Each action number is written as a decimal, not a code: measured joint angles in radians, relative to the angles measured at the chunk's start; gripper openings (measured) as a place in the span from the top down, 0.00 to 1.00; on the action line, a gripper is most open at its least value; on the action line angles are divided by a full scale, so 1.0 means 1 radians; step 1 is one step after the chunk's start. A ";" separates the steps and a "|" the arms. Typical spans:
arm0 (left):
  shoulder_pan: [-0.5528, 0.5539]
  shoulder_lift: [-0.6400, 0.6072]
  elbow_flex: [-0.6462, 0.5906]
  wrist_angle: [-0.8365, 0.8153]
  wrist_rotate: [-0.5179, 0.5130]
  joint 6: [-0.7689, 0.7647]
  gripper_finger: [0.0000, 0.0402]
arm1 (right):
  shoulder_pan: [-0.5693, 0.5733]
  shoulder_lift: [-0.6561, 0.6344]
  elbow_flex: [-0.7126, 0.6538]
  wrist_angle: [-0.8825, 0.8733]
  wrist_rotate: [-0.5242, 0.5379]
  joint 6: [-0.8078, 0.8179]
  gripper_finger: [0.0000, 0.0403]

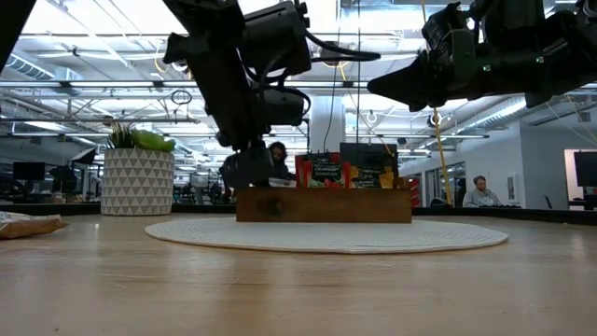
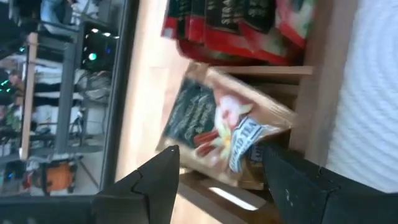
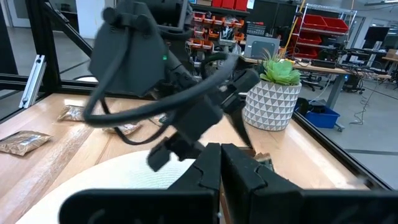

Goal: Pick & Place Tea
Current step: Put the brown tea bag into the left section of the wooden organizer

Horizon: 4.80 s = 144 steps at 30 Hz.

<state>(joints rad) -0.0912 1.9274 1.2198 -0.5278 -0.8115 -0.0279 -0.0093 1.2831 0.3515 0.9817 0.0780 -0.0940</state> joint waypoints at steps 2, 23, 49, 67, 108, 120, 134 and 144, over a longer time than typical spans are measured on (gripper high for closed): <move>-0.012 0.000 0.000 0.000 0.005 0.000 0.43 | 0.000 0.000 0.000 0.000 0.000 0.000 1.00; -0.038 -0.086 0.002 0.001 -0.141 0.155 0.43 | 0.000 0.000 0.000 -0.018 0.001 0.000 1.00; 0.159 -0.100 0.082 -0.068 0.660 0.201 0.99 | -0.003 0.000 0.000 -0.030 0.005 -0.018 1.00; 0.196 -0.090 0.082 -0.058 0.729 0.208 1.00 | -0.003 0.000 0.000 -0.038 0.004 -0.023 1.00; 0.238 0.003 -0.056 0.097 0.697 0.044 1.00 | -0.003 0.000 0.000 -0.024 0.004 -0.023 1.00; 0.155 0.004 -0.006 0.006 0.442 0.039 0.99 | -0.003 0.000 0.000 -0.029 0.004 -0.023 1.00; 0.108 0.003 0.007 -0.002 0.237 0.056 0.98 | -0.003 0.000 0.000 -0.029 0.004 -0.023 1.00; 0.084 0.001 0.008 -0.021 0.074 0.074 0.98 | -0.003 0.000 0.000 -0.029 0.004 -0.023 1.00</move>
<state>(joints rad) -0.0071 1.9288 1.2278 -0.5491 -0.7373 0.0461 -0.0125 1.2832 0.3515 0.9531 0.0822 -0.1170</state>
